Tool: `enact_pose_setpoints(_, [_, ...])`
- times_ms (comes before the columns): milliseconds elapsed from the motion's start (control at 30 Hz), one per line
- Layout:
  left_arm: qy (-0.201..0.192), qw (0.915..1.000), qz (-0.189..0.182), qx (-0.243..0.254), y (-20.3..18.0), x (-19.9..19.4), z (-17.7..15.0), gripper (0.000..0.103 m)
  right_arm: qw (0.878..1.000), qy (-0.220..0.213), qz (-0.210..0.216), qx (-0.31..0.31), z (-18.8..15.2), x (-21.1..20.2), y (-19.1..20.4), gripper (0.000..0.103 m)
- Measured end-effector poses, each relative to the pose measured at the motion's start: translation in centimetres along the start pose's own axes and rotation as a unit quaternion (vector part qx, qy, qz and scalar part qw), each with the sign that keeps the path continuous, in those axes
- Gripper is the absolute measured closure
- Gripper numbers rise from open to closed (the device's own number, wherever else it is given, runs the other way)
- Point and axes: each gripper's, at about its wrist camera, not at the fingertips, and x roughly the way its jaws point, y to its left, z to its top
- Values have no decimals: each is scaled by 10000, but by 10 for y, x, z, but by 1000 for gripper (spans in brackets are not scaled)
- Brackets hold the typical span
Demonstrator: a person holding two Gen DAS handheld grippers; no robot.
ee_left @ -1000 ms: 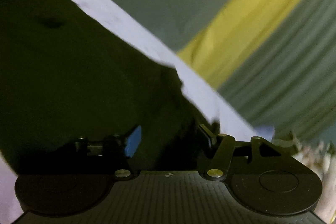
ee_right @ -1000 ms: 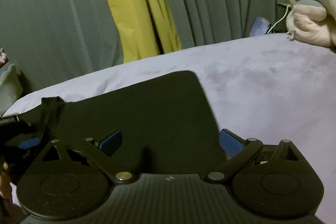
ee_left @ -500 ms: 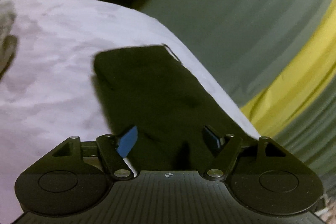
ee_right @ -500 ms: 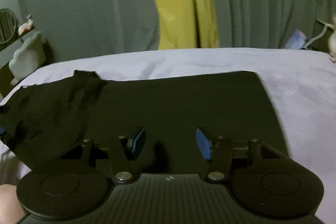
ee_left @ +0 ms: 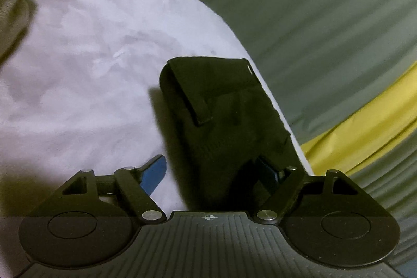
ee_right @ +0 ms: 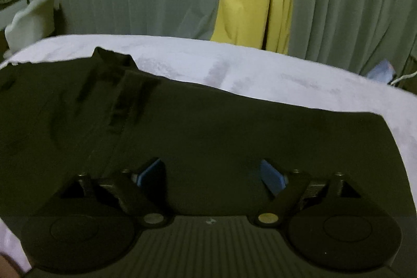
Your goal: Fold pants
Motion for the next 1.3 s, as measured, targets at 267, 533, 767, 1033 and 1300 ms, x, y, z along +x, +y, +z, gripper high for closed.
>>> enact_pose_setpoints(267, [217,9969,-523,-549,9,41,24,24,9985,-168,-32,517,-24,-54,-49,20])
enact_pose_setpoints(533, [353,9912,-877,-925,20,44,26,56,9928,-192,-224,1163,-47,-86,-88,19])
enact_pose_setpoints(767, [387,9901,-922,-985,12,42,31,79,9895,-215,-284,1404,-49,-90,-101,19])
enact_pose_setpoints(1033, [-56,9899,-1251,666,-90,-22,32,82,9838,-489,-278,1702,-51,-108,-118,18])
enact_pose_setpoints(1300, [-127,9292,-2158,2999,-236,-93,-70,80,9683,-883,-236,2326,-59,-139,-152,17])
